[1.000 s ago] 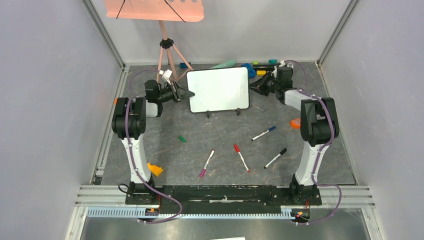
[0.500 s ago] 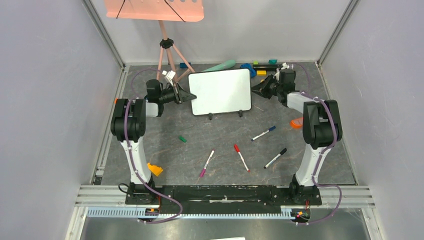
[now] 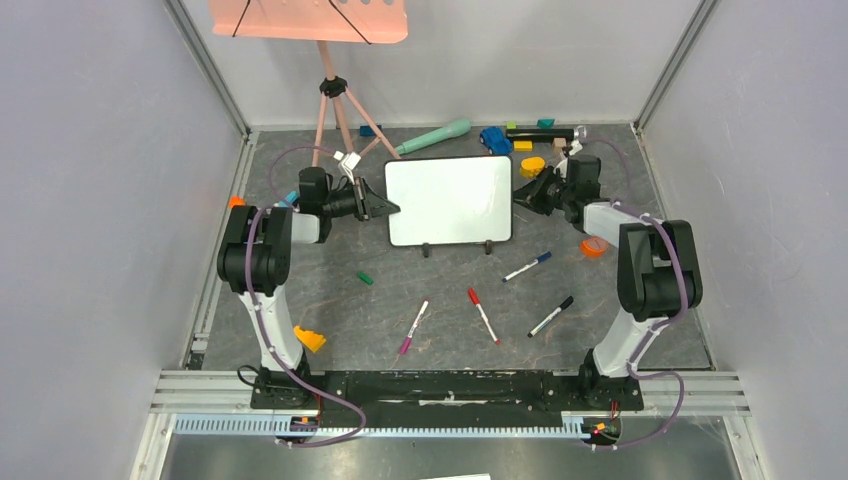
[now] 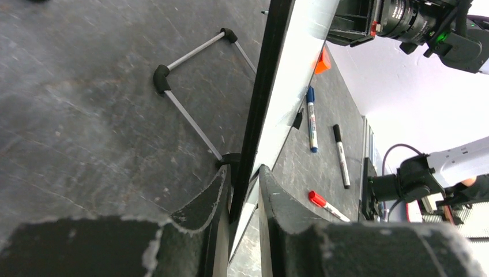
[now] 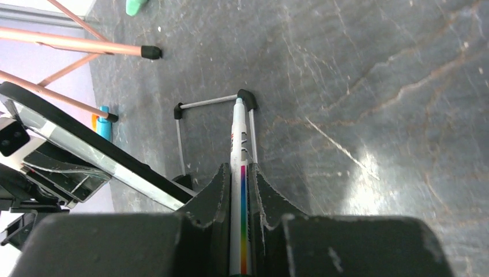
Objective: Write a sentence on the whiteboard
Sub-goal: Move the whiteboard to the center of the board.
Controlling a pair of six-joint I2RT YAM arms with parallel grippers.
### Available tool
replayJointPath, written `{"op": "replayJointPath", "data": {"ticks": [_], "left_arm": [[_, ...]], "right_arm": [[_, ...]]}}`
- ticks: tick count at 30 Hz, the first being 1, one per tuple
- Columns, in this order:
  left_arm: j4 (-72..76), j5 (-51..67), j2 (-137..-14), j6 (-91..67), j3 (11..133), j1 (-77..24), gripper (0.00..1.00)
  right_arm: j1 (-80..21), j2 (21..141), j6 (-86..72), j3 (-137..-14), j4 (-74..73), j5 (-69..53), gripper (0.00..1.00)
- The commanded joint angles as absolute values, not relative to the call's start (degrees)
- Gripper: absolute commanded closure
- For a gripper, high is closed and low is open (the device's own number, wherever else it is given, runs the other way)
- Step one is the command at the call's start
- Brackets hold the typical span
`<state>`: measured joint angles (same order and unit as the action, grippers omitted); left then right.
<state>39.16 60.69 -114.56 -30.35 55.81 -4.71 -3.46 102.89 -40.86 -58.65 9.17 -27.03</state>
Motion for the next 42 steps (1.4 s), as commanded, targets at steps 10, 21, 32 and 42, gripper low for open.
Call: {"op": "replayJointPath", "data": {"ticks": [10, 21, 32, 42], "left_arm": [[38.41, 57.41, -102.35, -27.07, 43.5, -11.53, 0.98], [37.35, 55.55, -93.98, -26.66, 34.97, -15.61, 0.97], [32.48, 54.95, -90.79, -22.51, 34.26, -16.35, 0.53], [33.6, 53.34, -88.12, -23.41, 34.65, -13.37, 0.0]], "right_arm": [[-5.64, 88.18, -39.12, -45.14, 9.91, -33.29, 1.0], [-5.58, 79.5, -38.56, -37.18, 8.69, -32.11, 1.0], [-3.93, 75.79, -39.08, -34.45, 7.83, -30.03, 1.0], [1.51, 75.42, -33.57, -40.7, -1.71, -26.76, 1.0]]}}
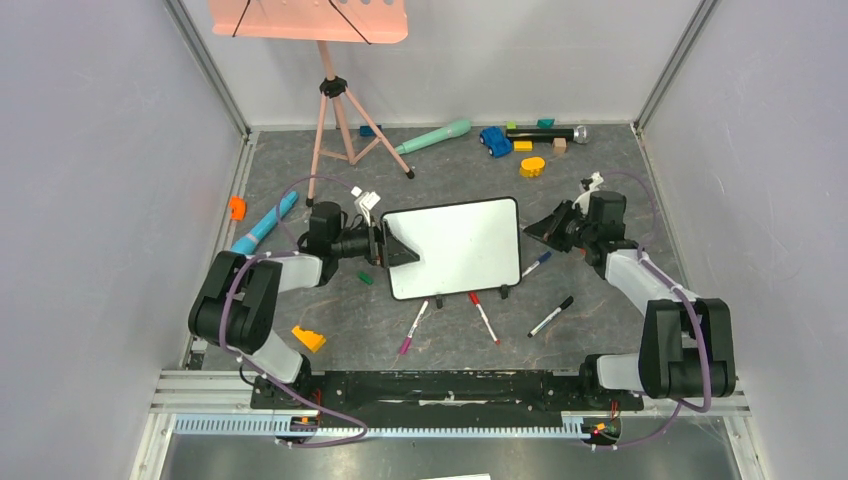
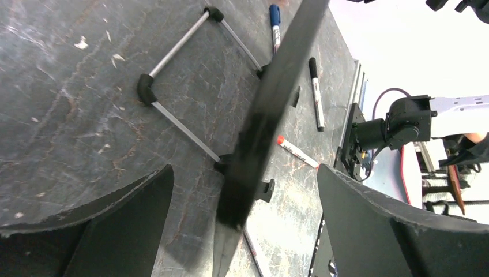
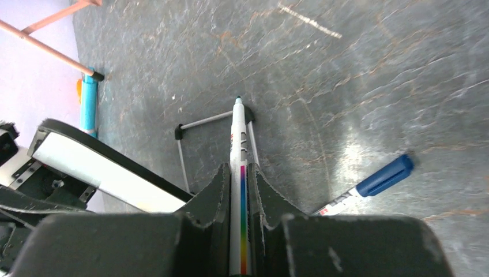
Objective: Write a sentence on the whiteboard
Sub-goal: Move the whiteboard to the center of the board.
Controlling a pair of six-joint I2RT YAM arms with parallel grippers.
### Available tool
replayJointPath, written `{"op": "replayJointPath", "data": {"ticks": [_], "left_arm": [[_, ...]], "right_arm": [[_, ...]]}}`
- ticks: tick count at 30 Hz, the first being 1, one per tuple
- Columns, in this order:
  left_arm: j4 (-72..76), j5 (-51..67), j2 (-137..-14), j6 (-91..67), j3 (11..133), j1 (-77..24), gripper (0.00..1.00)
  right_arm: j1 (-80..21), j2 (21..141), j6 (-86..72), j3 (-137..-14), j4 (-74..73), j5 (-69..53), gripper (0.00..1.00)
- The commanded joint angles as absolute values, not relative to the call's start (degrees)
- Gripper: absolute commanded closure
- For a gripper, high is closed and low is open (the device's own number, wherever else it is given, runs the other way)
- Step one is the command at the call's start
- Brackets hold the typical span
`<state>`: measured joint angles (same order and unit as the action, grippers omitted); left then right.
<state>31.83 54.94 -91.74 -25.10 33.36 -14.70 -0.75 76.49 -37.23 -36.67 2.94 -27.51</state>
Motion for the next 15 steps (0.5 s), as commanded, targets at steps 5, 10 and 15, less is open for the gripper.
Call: {"op": "replayJointPath", "data": {"ticks": [5, 10, 15], "left_arm": [[33.71, 51.34, -84.77, -23.27, 33.71, -13.01, 0.0], [30.8, 47.95, -80.01, -23.71, 33.01, -12.4, 0.0], [22.85, 45.45, -73.47, -21.34, 32.9, -12.05, 0.0]], "right_arm": [[2.61, 73.39, -32.34, -40.53, -4.42, -24.12, 1.0], [3.82, 72.33, -33.11, -41.31, -6.93, -21.9, 1.0], [3.99, 70.19, -31.92, -45.56, -11.79, -18.86, 1.0]]}}
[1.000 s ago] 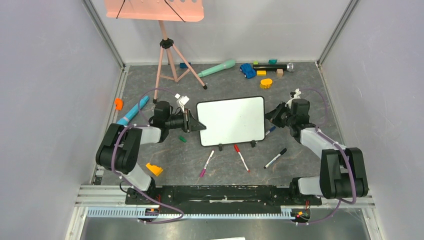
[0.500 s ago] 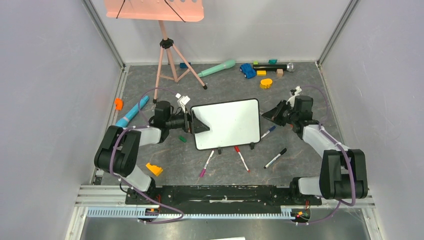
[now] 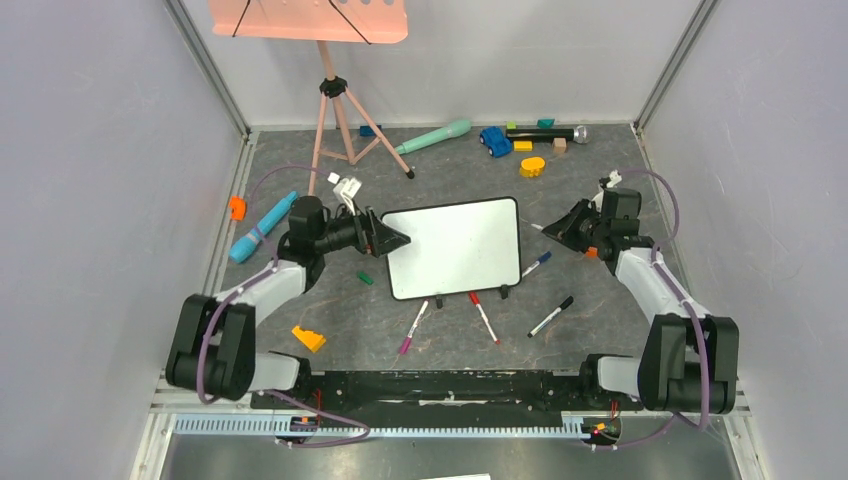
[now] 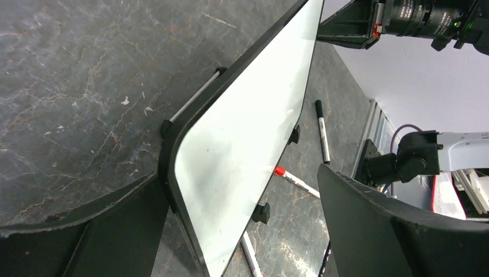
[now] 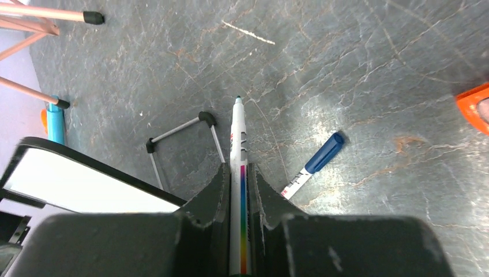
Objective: Write a sentence on the whiteboard
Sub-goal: Move the whiteboard to the center of the board.
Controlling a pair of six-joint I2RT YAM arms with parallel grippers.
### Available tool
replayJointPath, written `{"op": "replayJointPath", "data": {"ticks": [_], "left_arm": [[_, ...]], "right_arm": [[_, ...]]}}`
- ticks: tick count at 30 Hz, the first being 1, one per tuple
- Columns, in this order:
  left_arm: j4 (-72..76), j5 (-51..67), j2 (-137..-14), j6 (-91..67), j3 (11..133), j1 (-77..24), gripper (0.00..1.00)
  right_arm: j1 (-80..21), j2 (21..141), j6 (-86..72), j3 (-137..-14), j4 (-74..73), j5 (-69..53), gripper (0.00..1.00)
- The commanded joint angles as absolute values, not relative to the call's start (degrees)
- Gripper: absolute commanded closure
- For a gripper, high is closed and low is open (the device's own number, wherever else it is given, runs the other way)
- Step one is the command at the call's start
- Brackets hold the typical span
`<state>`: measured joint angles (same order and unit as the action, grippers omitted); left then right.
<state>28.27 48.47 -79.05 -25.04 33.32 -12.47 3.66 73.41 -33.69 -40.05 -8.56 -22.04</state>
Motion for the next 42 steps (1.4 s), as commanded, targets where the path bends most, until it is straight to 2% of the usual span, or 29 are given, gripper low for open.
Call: {"op": "replayJointPath", "data": {"ticks": [1, 7, 14, 20, 27, 33, 36, 42], "left_arm": [[20.88, 44.3, -72.0, -20.47, 32.74, -12.05, 0.0], [10.58, 33.94, -60.37, -16.96, 30.68, -12.04, 0.0], [6.9, 40.5, -58.06, -16.61, 32.37, -12.04, 0.0], [-1.3, 37.42, -54.6, -14.42, 35.38, -12.04, 0.0], [-4.92, 41.65, -55.04, -14.53, 40.54, -12.04, 0.0], [-8.22, 37.34, -52.15, -13.27, 44.16, -12.05, 0.0], [-7.45, 35.33, -51.68, -16.43, 44.4, -12.04, 0.0], [2.9, 31.63, -50.34, -34.87, 38.62, -12.04, 0.0]], "right_arm": [[3.97, 69.63, -31.7, -46.1, -12.76, -18.46, 1.0], [3.96, 63.93, -32.02, -46.4, -15.91, -17.08, 1.0], [3.94, 55.51, -32.74, -43.12, -18.74, -16.06, 1.0], [3.94, 51.0, -33.82, -42.71, -19.46, -16.17, 1.0], [3.88, 49.96, -33.65, -44.48, -19.49, -17.19, 1.0], [2.02, 52.09, -31.43, -48.33, -19.59, -16.04, 1.0], [0.7, 53.43, -30.12, -51.05, -20.14, -15.31, 1.0], [-2.94, 55.61, -29.84, -53.02, -19.08, -15.65, 1.0]]}}
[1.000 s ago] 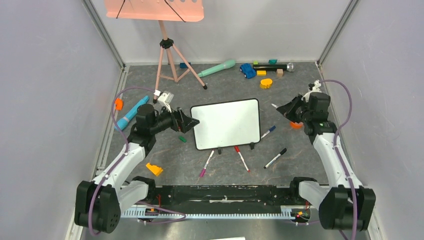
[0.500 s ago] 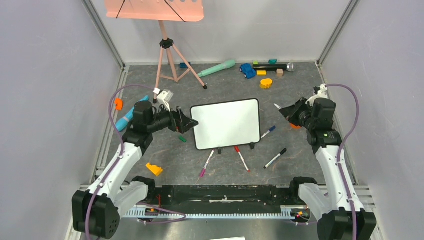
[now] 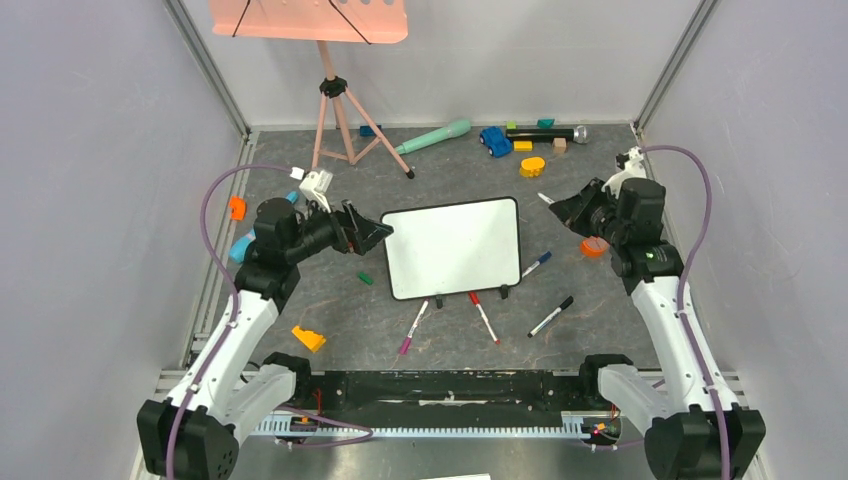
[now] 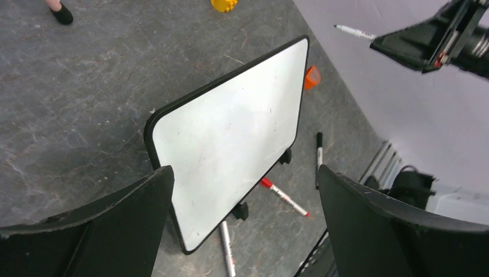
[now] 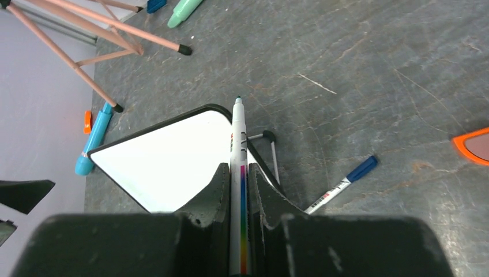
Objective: Write a sentence on the whiteboard
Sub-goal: Move the whiteboard to the center of the board.
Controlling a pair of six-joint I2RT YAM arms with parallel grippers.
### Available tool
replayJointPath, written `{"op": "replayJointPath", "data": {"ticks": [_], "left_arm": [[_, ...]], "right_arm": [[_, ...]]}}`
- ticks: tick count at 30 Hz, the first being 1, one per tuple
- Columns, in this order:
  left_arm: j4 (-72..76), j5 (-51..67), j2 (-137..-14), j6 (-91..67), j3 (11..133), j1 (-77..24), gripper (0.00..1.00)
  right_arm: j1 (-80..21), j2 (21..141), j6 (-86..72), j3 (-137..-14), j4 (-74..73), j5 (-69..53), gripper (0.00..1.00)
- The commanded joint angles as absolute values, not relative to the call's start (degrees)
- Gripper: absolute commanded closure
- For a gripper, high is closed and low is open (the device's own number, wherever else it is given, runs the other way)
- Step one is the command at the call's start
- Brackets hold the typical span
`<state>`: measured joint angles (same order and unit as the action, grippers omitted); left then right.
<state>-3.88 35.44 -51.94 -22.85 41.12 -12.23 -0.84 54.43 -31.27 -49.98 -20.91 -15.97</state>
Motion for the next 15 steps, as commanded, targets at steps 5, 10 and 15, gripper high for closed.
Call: {"op": "replayJointPath", "data": {"ticks": [5, 10, 15], "left_arm": [[6.64, 29.54, -46.6, -36.7, 36.65, -12.04, 0.0], [4.12, 28.18, -46.83, -34.67, 36.36, -12.04, 0.0], [4.04, 29.11, -47.69, -35.72, 35.86, -12.04, 0.0]], "right_arm": [[-5.5, 57.47, -28.06, -56.94, -20.28, -15.08, 1.0], [-9.52, 58.09, -25.9, -58.95, -20.87, -13.31, 1.0], [-12.39, 58.34, -23.23, -61.4, -22.44, -10.41, 1.0]]}}
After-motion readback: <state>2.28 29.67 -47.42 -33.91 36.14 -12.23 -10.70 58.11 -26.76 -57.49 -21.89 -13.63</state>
